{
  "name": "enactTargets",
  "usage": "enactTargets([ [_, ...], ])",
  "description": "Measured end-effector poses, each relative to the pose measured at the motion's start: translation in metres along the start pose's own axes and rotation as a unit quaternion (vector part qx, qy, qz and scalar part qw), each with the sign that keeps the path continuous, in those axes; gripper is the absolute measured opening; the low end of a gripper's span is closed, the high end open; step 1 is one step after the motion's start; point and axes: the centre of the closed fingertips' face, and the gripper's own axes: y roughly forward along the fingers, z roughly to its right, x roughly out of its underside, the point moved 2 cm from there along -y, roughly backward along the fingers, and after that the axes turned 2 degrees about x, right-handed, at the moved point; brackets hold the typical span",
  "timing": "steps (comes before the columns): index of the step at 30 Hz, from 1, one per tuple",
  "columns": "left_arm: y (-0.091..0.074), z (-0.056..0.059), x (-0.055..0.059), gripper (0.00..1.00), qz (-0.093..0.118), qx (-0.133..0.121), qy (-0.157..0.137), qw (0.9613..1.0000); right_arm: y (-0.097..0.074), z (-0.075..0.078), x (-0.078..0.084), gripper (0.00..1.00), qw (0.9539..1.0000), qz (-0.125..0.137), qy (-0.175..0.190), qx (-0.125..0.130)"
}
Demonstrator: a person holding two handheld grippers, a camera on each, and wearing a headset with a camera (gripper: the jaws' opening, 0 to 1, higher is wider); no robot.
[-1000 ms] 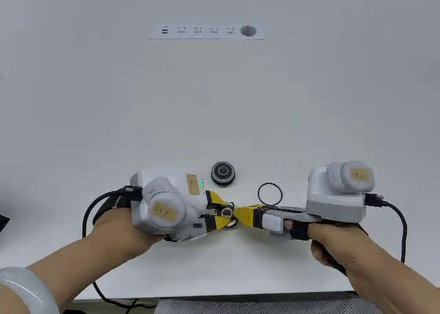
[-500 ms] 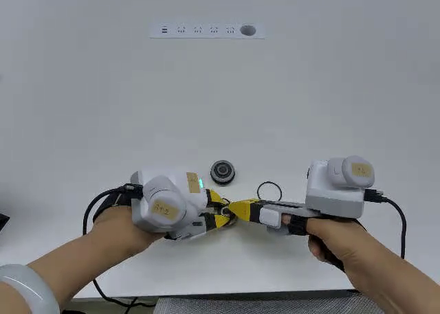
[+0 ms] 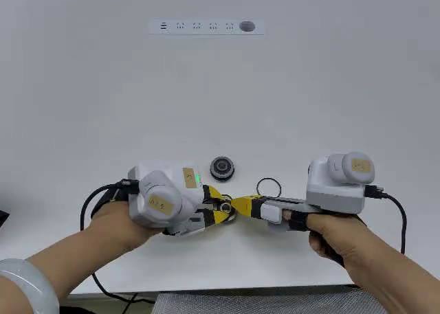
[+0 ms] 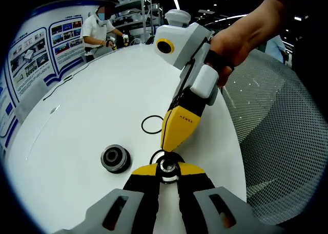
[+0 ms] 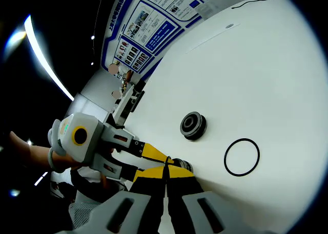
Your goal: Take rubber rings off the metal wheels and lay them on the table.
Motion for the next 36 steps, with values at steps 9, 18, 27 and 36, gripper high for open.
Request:
enactTargets([
  [9,-0.004,0.002,0.003,0.12,0.01,-0.003,-0.001,0.9999,0.0,0.002,0.001,0.02,1.0,-0.001,0.0,0.003],
  [18,-0.025,-0.007,-0.009,0.01,0.053,-0.026,-0.032,0.9978,0.002,0.003,0.001,0.02,1.0,-0.001,-0.001,0.004],
  [27,-0.035,-0.006,0.006,0.09,0.039,-0.041,-0.039,0.9976,0.001,-0.005,0.001,0.02,1.0,0.0,-0.001,-0.005],
  [36,-0.043,-0.013,0.024,0.16,0.025,-0.06,-0.061,0.996,-0.002,-0.014,0.0,0.02,0.9998,0.009,0.002,-0.015],
])
